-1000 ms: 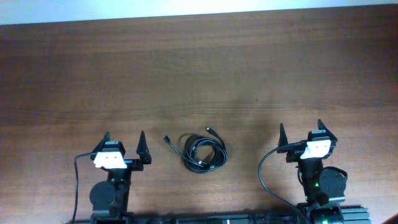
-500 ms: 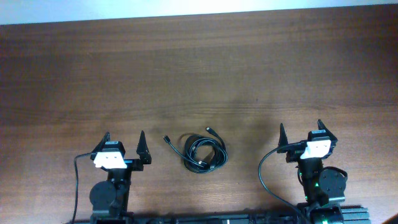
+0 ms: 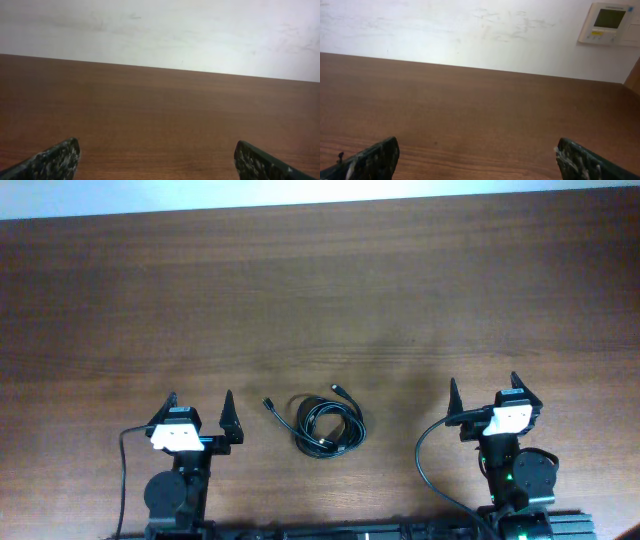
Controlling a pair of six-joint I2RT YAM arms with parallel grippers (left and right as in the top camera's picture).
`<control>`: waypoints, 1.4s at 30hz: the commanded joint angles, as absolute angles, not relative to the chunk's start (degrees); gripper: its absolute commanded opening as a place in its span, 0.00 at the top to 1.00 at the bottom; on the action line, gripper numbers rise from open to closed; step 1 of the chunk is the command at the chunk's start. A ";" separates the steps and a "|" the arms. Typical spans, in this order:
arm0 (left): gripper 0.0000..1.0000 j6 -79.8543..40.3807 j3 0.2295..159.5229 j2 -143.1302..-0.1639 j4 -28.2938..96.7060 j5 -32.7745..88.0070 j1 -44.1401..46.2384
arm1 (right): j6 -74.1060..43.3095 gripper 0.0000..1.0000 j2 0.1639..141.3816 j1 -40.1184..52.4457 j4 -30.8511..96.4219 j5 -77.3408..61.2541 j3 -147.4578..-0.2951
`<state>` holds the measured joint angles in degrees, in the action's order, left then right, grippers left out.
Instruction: Untangle cables
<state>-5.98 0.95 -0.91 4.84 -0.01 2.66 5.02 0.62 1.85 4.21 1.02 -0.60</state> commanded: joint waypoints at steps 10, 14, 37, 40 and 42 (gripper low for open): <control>0.01 -5.06 0.51 -0.62 4.73 0.16 2.35 | 5.37 0.01 0.40 1.43 4.60 0.69 -0.32; 0.01 -5.08 0.54 -0.62 4.45 0.43 2.35 | 5.37 0.01 0.40 1.43 4.60 0.69 -0.32; 0.01 -8.03 20.64 -26.89 5.43 6.74 2.37 | 5.37 0.01 0.40 1.43 4.60 0.69 -0.32; 0.01 -7.94 26.39 -33.95 9.78 8.69 2.37 | 5.37 0.01 0.40 1.43 4.60 0.69 -0.32; 0.01 -7.81 31.99 -39.99 13.87 11.99 2.37 | 5.37 0.01 0.40 1.43 4.60 0.69 -0.32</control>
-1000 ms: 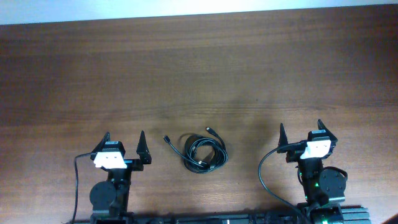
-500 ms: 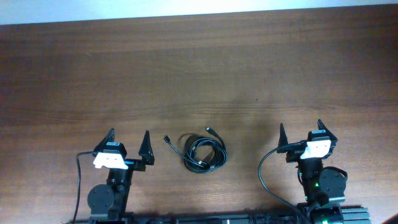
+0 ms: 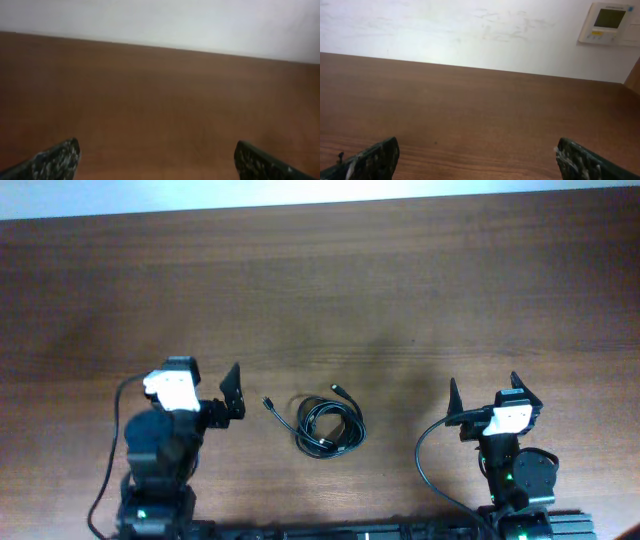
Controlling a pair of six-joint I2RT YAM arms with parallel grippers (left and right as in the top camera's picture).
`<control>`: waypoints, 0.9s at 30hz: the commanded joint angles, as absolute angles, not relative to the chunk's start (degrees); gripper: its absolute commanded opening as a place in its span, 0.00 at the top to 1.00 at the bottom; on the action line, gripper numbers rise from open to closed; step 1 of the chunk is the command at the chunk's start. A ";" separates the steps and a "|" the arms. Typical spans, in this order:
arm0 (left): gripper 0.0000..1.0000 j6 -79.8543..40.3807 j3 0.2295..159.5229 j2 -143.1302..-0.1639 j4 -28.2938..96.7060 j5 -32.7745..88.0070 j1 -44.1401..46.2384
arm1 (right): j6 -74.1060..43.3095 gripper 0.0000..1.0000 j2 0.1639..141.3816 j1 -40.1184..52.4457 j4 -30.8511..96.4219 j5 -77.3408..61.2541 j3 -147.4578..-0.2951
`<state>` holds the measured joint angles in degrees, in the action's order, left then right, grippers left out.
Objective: Untangle cables
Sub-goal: 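Move the left gripper to the black cable bundle and grasp it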
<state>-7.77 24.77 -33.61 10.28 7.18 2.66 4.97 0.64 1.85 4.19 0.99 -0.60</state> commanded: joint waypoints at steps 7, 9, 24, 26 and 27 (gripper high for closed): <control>0.01 -3.07 43.44 -54.52 20.73 12.45 10.55 | 5.37 0.01 0.40 1.43 4.60 0.69 -0.32; 0.01 -2.94 44.49 -56.75 20.71 10.37 13.98 | 5.37 0.01 0.40 1.43 4.60 0.69 -0.32; 0.01 -3.14 44.91 -67.22 18.33 22.17 26.26 | 5.37 0.01 0.40 1.43 4.60 0.69 -0.32; 0.01 -3.16 44.91 -68.27 21.47 19.22 26.26 | 5.37 0.01 0.40 1.43 4.60 0.69 -0.32; 0.01 -3.16 44.91 -68.58 24.05 17.72 26.26 | 5.37 0.01 0.40 1.43 4.60 0.69 -0.32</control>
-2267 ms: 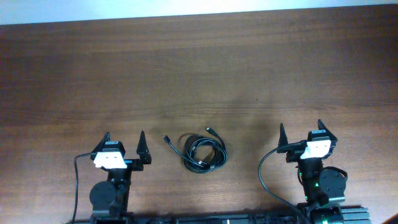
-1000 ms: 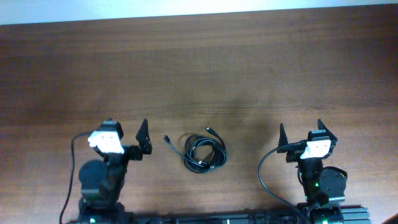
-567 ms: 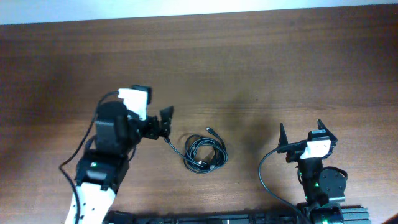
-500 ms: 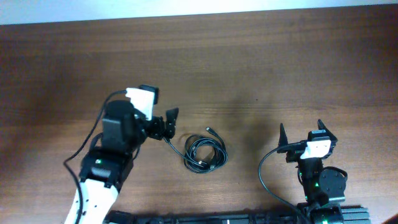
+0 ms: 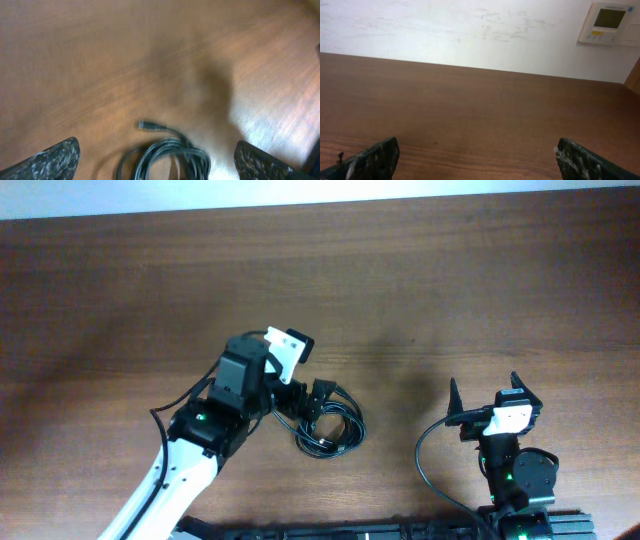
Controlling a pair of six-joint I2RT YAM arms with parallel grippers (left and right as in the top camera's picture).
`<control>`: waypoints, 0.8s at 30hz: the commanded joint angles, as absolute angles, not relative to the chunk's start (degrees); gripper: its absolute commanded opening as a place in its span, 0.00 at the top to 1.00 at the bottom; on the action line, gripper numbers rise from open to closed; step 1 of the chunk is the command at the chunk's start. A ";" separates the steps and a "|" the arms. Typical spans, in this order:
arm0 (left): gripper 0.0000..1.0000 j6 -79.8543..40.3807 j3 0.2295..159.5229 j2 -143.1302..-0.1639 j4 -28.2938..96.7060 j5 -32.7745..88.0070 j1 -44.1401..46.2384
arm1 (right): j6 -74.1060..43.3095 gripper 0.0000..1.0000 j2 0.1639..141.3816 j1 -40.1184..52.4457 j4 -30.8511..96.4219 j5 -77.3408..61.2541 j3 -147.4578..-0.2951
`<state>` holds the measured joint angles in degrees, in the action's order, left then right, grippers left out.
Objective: Untangle cables
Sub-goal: 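Move the left gripper to the black cable bundle and grasp it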
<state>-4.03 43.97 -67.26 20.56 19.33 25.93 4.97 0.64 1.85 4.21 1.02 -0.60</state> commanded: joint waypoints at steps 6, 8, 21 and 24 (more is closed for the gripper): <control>0.01 -8.45 44.91 -68.62 33.21 11.57 26.26 | 5.37 0.01 0.40 1.43 4.60 0.69 -0.32; 0.01 -15.88 44.91 -68.38 36.10 3.57 26.26 | 5.37 0.01 0.40 1.43 4.60 0.69 -0.32; 0.01 -44.38 49.12 -57.41 56.45 -7.75 26.26 | 5.37 0.01 0.40 1.43 4.60 0.69 -0.32; 0.01 -49.32 48.77 -57.63 58.98 -6.22 26.39 | 5.37 0.01 0.40 1.43 4.60 0.69 -0.32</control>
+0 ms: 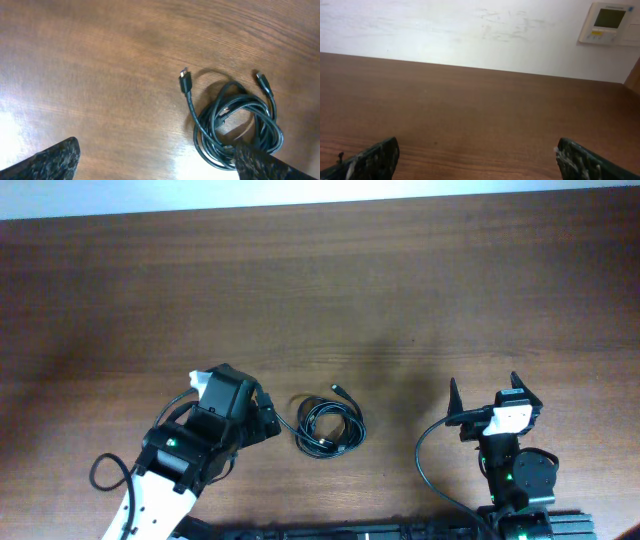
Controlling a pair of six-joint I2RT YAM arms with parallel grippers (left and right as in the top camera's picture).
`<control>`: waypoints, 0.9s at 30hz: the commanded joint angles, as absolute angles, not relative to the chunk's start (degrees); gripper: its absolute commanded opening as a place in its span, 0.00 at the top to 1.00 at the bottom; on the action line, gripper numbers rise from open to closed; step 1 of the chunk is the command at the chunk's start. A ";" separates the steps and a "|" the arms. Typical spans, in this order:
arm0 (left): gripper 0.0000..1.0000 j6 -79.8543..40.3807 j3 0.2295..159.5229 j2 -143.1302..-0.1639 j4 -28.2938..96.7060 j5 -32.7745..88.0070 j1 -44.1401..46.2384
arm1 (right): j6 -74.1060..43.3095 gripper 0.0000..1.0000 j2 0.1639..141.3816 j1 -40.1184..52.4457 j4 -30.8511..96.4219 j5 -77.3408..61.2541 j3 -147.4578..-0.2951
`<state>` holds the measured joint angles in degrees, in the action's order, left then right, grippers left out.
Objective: Untangle cables
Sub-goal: 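Move the left gripper to the black cable bundle and grasp it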
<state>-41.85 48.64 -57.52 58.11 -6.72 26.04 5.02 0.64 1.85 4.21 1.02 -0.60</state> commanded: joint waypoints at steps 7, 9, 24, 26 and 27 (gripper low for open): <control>0.00 -59.48 48.73 -67.40 58.63 -9.30 37.41 | 5.37 0.01 0.40 1.43 4.60 0.69 -0.32; 0.03 -62.35 48.73 -73.30 55.68 -8.54 40.51 | 5.37 0.02 0.40 1.43 4.60 0.69 -0.32; 0.37 -37.95 48.75 -88.51 38.28 -1.89 44.36 | 5.37 0.01 0.40 1.43 4.60 0.69 -0.32; 0.37 -35.05 48.75 -90.65 37.89 -2.96 44.36 | 5.37 0.01 0.40 1.43 4.60 0.69 -0.32; 0.38 -35.05 48.75 -92.60 36.95 -2.81 44.38 | 5.37 0.01 0.40 1.43 4.60 0.69 -0.32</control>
